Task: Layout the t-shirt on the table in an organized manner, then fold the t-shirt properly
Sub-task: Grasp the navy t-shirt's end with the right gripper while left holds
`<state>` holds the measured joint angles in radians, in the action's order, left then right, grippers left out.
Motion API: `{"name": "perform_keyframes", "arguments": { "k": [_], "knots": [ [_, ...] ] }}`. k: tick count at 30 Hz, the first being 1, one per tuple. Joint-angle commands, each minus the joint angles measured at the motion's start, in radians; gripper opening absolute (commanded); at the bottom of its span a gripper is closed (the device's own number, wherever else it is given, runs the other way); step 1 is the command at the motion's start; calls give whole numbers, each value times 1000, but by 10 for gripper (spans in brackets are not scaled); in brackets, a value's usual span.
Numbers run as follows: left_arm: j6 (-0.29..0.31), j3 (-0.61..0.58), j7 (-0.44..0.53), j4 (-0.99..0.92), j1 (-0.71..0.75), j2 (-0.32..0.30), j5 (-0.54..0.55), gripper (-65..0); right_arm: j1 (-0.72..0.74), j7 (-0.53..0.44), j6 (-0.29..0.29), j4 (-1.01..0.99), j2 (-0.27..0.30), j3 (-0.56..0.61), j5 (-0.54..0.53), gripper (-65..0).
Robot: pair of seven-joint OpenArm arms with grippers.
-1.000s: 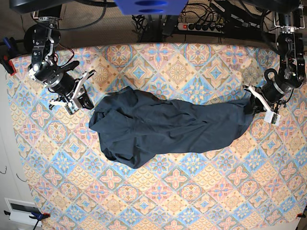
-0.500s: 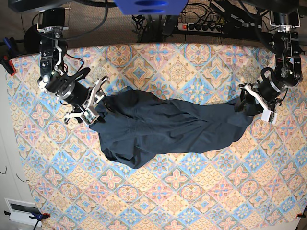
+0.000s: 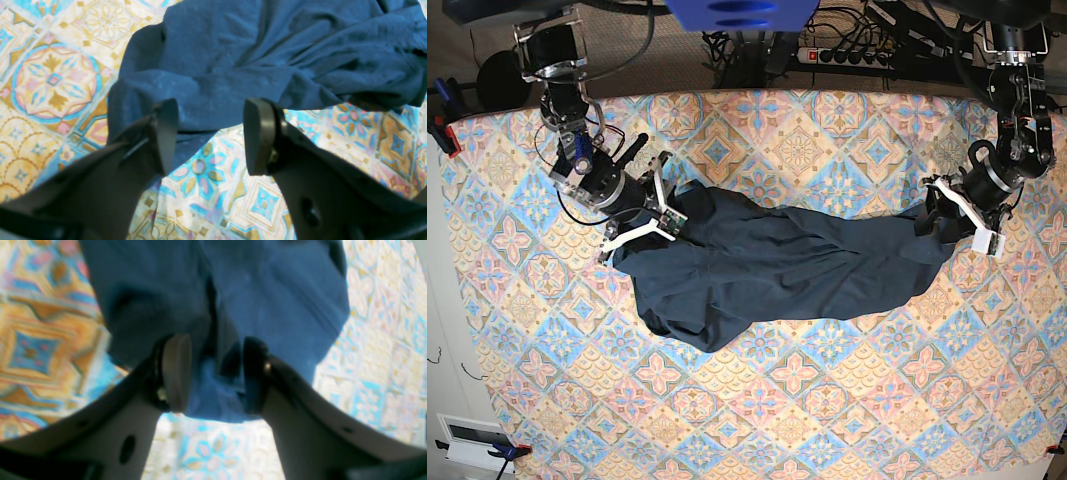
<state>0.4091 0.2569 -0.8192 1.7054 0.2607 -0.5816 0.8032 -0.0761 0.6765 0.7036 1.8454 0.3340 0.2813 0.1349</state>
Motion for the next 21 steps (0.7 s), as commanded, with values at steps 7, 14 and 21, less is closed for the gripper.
{"name": "perform_keyframes", "arguments": {
  "k": [7, 14, 21],
  "knots": [
    [6, 8, 24, 12, -10, -19, 12, -341, 42, -48, -5, -68, 6, -6, -5, -400],
    [6, 8, 24, 12, -10, -19, 12, -341, 126, -71, -5, -103, 6, -7, -5, -400],
    [6, 8, 24, 12, -10, -18, 12, -341, 158, -76, -5, -174, 6, -4, -5, -467]
  ]
}}
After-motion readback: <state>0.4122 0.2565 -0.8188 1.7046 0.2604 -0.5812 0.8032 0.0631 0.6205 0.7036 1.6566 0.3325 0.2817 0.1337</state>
